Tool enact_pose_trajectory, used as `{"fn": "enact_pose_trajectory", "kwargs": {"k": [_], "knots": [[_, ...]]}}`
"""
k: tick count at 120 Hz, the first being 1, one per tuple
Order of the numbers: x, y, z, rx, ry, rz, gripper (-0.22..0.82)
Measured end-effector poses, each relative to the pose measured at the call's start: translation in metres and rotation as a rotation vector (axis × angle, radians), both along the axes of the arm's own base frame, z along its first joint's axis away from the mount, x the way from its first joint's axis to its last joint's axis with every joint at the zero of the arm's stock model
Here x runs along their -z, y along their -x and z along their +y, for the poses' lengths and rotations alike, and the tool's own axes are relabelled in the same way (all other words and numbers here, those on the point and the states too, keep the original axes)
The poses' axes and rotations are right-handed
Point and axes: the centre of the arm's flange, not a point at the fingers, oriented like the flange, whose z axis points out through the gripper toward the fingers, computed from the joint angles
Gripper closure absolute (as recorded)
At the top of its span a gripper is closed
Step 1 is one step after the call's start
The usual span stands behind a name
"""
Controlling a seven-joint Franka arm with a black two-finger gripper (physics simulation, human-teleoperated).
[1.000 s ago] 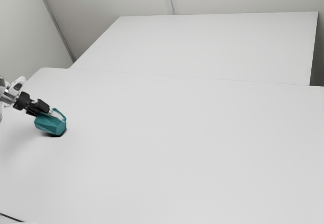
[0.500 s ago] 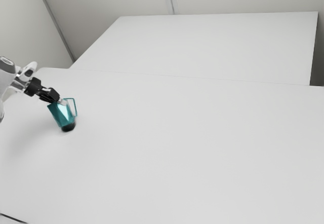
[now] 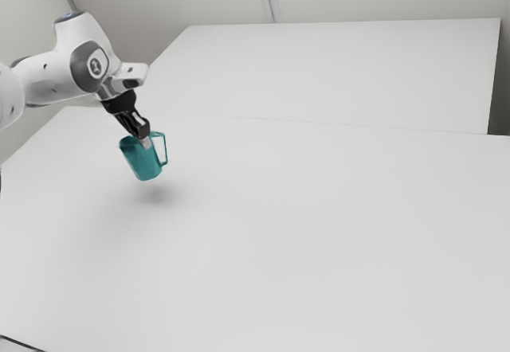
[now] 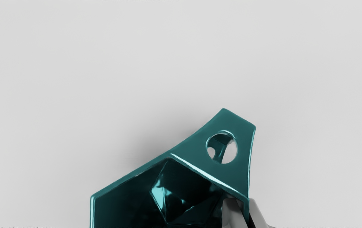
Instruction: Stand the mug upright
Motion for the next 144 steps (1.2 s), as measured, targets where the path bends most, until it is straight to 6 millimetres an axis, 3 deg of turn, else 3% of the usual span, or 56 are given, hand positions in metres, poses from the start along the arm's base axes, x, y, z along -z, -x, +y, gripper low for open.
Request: {"fn": "enact_pose_trajectory", "kwargs": {"k": [16, 35, 80, 113, 133, 144], "knots": [[-0.006, 0.014, -0.062, -0.006, -0.121, -0.021, 0.79], [0.006, 0.026, -0.102, -0.097, -0.177, -0.028, 0.79], [0.053, 0.041, -0.133, -0.385, -0.183, -0.004, 0.79], [0.083, 0.039, -0.132, -0.554, -0.173, 0.011, 0.79], [0.072, 0.039, -0.137, -0.615, -0.164, -0.013, 0.42], [0.06, 0.041, -0.138, -0.646, -0.158, -0.034, 0.27]]}}
